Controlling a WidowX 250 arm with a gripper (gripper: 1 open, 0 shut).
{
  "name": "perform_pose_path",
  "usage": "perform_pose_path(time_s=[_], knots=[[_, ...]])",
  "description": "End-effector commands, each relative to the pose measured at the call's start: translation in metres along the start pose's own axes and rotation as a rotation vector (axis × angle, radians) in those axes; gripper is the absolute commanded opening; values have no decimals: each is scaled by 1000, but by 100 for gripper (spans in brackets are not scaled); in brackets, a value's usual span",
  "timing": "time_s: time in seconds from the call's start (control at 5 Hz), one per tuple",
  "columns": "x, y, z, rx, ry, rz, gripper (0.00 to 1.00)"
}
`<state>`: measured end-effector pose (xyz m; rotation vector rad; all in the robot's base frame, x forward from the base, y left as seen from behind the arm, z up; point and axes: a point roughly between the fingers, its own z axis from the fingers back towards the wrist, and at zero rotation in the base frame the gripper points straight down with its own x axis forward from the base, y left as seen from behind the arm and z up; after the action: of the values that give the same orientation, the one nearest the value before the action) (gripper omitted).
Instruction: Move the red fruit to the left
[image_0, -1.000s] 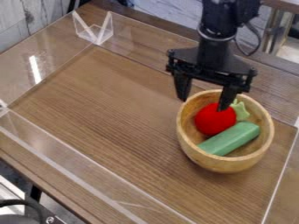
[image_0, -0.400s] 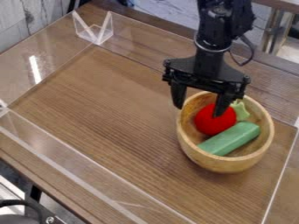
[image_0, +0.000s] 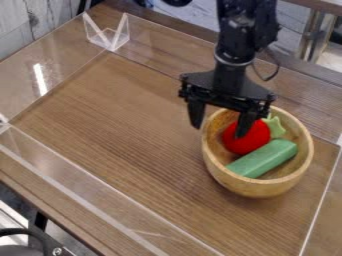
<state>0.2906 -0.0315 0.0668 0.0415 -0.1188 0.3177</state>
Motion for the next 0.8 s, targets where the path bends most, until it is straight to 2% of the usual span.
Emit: perform_pose_path(time_s=[0.0, 0.4, 0.6], knots=[[4, 8, 2, -9, -26, 9, 0], [20, 4, 33, -68, -60, 162, 0], [25, 4, 62, -105, -76, 216, 0]])
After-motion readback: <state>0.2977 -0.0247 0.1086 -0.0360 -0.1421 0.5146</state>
